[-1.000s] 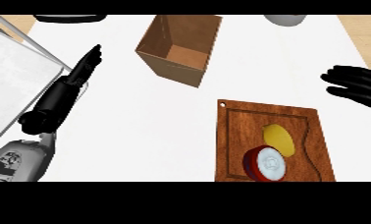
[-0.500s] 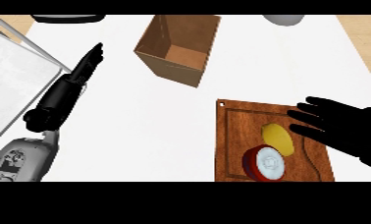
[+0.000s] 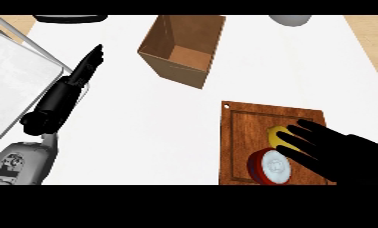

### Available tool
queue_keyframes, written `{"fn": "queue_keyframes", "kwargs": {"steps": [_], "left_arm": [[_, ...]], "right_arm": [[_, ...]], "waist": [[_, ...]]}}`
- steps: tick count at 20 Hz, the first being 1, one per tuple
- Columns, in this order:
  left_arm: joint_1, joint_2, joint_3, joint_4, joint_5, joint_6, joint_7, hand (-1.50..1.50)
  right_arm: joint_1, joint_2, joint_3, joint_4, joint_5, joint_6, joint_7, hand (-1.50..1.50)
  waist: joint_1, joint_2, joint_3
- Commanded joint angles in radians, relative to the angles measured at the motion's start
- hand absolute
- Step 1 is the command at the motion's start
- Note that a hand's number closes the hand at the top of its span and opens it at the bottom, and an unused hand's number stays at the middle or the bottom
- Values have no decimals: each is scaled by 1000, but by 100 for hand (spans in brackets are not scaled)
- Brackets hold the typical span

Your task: Pick the lemon from the cutting board and place it in the cardboard box

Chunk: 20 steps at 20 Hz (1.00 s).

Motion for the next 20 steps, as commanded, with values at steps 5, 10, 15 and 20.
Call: {"fn": "queue_keyframes", "kwargs": {"steps": [5,10,15,20], "left_arm": [[-28,-26,43,63,-42,-36,-49,0],[-23,-68,40,46,-77,-38,-24,0],[-11,-41,90,12,-49,-96,-3,0],[9,-107,59,-59,-94,-60,59,0]], "right_arm": [[-12,91,4,110,168,-74,-64,-150],[25,163,53,126,286,-101,-50,-150],[-25,214,84,218,382,-127,-61,-150],[-96,270,49,246,399,-53,-58,-150]], "waist": [[3,2,0],[0,1,0],[4,1,0],[6,1,0]]}}
